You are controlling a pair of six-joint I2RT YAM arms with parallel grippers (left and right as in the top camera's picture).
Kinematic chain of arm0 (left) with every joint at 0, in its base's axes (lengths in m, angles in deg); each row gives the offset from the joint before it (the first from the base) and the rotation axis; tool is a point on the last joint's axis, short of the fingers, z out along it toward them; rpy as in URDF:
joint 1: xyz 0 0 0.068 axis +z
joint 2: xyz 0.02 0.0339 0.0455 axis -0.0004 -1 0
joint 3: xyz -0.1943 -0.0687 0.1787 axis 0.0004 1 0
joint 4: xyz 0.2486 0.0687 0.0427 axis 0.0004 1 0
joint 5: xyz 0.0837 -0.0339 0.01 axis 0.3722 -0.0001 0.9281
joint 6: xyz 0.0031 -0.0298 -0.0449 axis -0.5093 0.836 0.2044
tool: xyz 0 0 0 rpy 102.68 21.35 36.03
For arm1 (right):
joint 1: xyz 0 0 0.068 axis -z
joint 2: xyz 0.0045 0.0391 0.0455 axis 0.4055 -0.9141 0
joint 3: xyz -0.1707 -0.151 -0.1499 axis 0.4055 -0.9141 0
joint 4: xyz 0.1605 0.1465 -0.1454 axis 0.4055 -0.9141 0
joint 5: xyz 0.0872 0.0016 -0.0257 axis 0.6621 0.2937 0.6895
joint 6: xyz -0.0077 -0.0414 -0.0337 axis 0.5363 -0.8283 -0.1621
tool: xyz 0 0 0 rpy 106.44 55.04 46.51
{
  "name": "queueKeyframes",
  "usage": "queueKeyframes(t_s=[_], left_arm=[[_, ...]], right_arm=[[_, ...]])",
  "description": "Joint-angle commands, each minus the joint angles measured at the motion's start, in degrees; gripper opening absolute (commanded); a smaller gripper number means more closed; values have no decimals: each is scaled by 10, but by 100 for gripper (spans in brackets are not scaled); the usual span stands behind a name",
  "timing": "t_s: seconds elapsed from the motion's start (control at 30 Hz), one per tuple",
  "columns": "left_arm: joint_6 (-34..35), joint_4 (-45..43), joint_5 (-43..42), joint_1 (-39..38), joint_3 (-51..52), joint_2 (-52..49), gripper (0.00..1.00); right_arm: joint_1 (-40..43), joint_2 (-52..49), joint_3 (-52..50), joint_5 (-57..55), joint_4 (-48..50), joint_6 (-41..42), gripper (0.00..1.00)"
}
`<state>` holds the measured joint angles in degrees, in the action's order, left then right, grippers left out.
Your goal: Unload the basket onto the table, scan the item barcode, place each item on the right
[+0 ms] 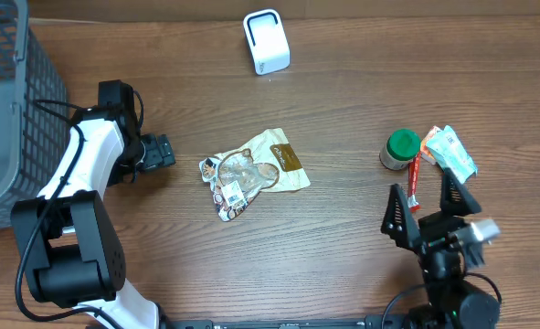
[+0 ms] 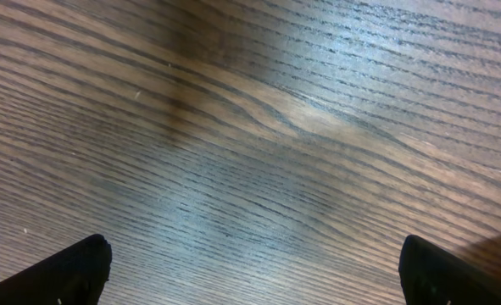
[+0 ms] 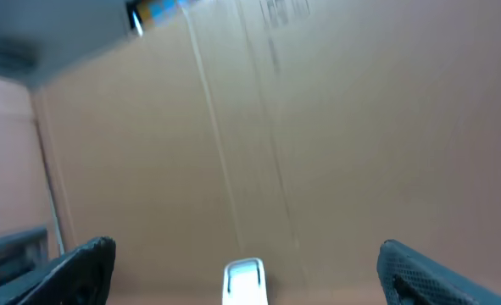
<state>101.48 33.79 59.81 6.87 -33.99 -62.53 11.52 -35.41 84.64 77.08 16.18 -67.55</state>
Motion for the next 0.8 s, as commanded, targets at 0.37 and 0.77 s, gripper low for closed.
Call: queueKeyframes(t_s=[0.37,0.77], left_arm=[[-6,-1,3,-1,-9,-1,100],[-6,-1,3,-1,-9,-1,100]], right_arm=[[2,6,-6,0,-235,0,100],[38,6,-6,46,-231,-207,100]])
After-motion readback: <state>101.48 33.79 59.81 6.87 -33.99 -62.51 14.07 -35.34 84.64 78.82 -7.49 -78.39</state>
